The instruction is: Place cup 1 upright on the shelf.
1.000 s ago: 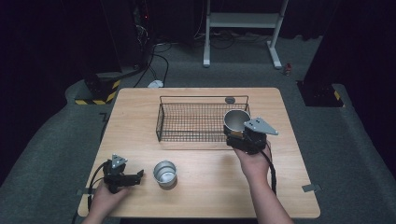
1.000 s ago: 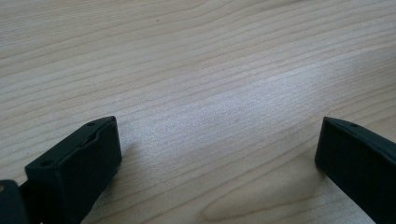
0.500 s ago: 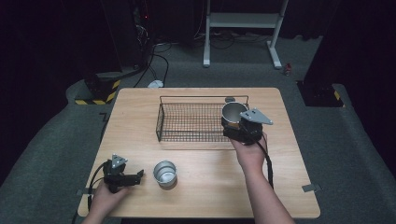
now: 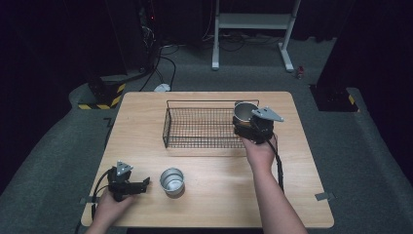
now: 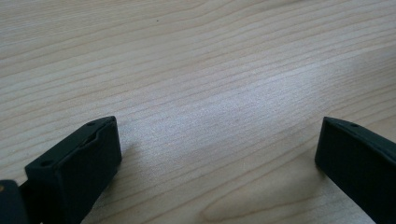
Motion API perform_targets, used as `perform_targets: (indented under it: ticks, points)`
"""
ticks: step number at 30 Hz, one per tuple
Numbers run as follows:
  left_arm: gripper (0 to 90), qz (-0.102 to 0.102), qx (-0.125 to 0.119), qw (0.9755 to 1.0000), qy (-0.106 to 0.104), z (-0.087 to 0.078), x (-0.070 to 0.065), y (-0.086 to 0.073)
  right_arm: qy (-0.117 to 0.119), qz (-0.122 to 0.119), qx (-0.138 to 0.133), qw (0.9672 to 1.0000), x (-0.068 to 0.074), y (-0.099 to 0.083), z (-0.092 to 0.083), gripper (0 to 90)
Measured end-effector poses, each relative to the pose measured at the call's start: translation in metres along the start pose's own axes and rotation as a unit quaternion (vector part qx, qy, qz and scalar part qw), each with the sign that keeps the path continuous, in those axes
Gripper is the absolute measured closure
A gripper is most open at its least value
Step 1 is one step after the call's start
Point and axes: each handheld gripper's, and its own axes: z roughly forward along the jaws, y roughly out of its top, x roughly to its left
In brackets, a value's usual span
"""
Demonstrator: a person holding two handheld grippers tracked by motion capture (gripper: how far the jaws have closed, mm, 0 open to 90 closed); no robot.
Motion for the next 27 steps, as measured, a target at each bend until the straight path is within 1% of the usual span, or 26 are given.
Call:
perform_targets:
  ticks: [2,5,8,10,13,15,17,19,23,25,27]
  points:
    - [0.6,0.000,0.001,1.0000,0.000,0.000,0.000,0.000,-0.001,0.004,0.001,1.0000,-0.001,0.001,0.003,13.6]
    - [0.6,0.000,0.001,1.0000,0.000,0.000,0.000,0.000,-0.004,-0.005,0.002,1.0000,0.000,0.004,0.008,13.6]
    - [0.6,0.000,0.000,1.0000,0.000,0.000,0.000,0.000,-0.006,-0.003,-0.001,1.0000,0.000,0.007,0.013,13.6]
    - [0.6,0.000,0.000,1.0000,0.000,0.000,0.000,0.000,-0.008,-0.003,0.007,0.9999,0.000,0.009,0.016,13.6]
    - [0.6,0.000,0.001,1.0000,0.000,0.000,0.000,0.000,-0.013,-0.013,0.012,0.9998,0.002,0.012,0.022,13.6]
    - [0.6,0.000,0.001,1.0000,0.000,0.000,0.000,0.000,-0.016,-0.016,0.010,0.9997,0.003,0.013,0.025,13.6]
    - [0.6,0.000,0.001,1.0000,0.000,0.000,0.000,0.000,-0.016,-0.011,0.014,0.9997,0.004,0.014,0.029,13.6]
    - [0.6,0.000,0.001,1.0000,0.000,0.000,0.000,0.000,-0.017,-0.018,0.018,0.9995,0.004,0.016,0.033,13.6]
    - [0.6,0.001,0.001,1.0000,0.000,0.000,0.000,0.000,-0.015,-0.014,0.021,0.9996,0.006,0.019,0.039,13.6]
    - [0.6,-0.001,0.001,1.0000,-0.001,0.000,0.000,0.000,-0.015,-0.006,0.015,0.9998,0.007,0.020,0.041,13.6]
    - [0.6,0.001,0.002,1.0000,-0.001,0.000,0.000,0.000,-0.012,0.004,0.012,0.9998,0.006,0.019,0.043,13.6]
